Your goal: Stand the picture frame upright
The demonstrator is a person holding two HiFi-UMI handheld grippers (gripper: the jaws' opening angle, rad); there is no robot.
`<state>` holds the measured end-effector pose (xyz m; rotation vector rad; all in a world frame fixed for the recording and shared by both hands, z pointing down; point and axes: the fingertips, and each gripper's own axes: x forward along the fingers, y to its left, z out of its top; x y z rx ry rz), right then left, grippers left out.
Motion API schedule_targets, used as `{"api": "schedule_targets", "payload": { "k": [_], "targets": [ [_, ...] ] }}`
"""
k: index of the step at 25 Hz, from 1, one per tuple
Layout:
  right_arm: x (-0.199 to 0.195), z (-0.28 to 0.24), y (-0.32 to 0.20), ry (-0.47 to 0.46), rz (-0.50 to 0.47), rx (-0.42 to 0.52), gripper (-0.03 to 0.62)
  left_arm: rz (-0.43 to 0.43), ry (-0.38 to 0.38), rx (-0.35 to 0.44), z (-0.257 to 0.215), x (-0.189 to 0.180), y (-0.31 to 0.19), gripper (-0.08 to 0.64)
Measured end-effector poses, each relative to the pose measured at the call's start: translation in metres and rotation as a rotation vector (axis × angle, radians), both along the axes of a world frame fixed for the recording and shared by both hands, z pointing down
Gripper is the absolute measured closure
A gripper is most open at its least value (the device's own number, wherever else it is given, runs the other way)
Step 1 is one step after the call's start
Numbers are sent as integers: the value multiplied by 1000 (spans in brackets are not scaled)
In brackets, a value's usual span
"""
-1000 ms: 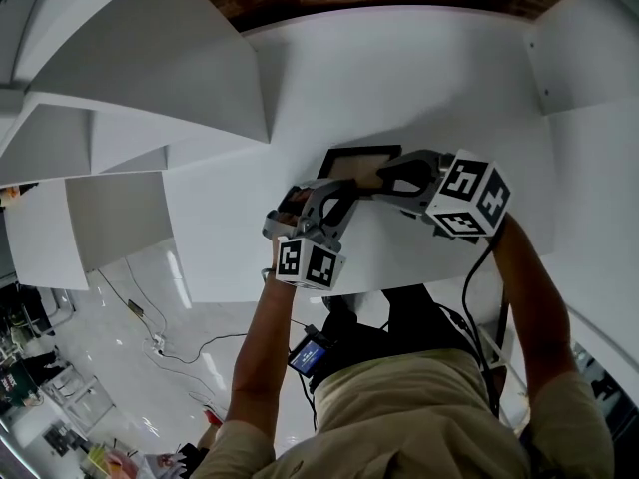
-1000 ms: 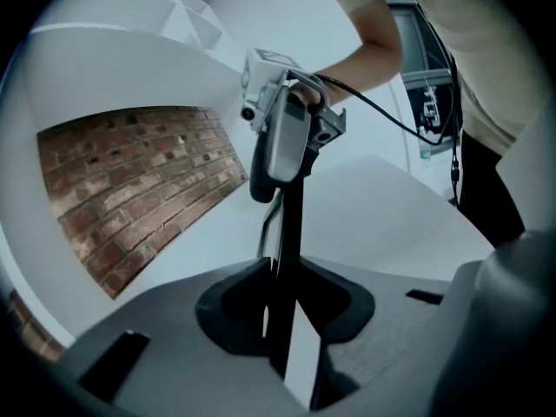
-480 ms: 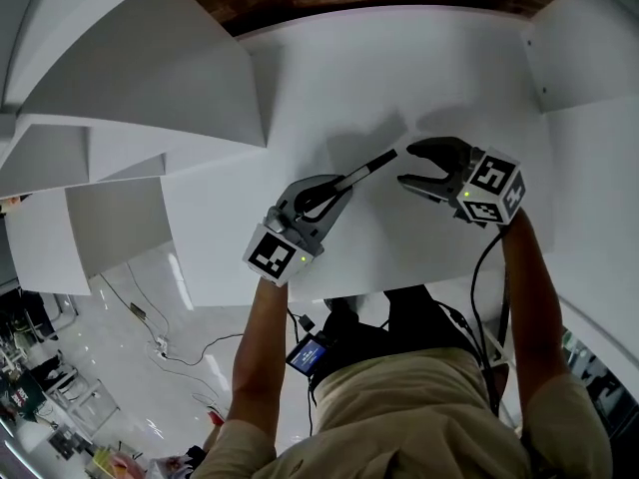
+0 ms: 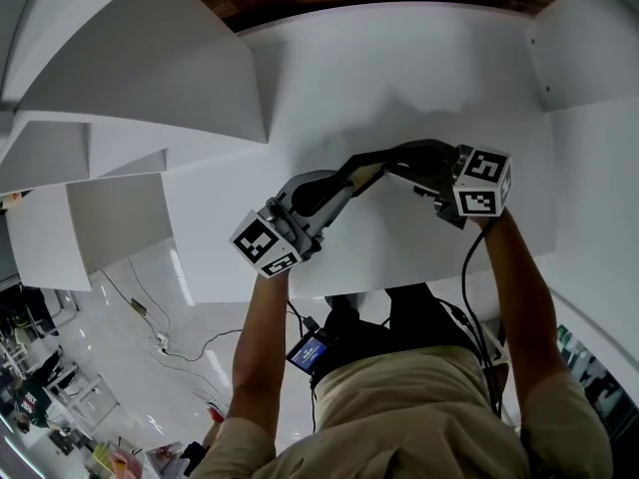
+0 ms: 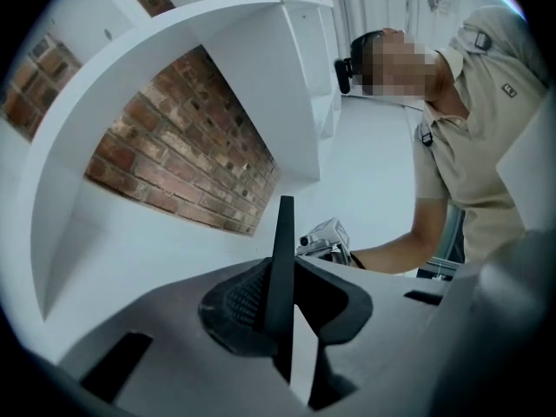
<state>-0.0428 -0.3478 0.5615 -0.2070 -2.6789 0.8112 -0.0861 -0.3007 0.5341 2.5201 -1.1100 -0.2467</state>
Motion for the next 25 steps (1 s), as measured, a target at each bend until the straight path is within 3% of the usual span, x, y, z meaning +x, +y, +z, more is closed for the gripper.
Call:
{"api": "schedule_targets", "payload": {
  "k": [3, 10, 15, 19, 25],
  "targets": [
    [-1, -3, -3, 19, -6, 38, 513, -15, -52, -27, 9, -6, -6, 497],
    [-2, -4, -16, 133, 18, 300, 520, 97, -471, -95, 53, -7, -16, 495],
    [0, -7, -22, 185, 24, 431, 520, 95, -519, -105, 63, -9, -26, 494],
    [-1, -11, -23, 229, 16, 524, 520, 135, -666, -104, 77, -2, -32, 494],
    [-1, -7, -24, 255, 29, 540, 520, 130, -634, -113, 82, -2, -38, 494]
  ]
}}
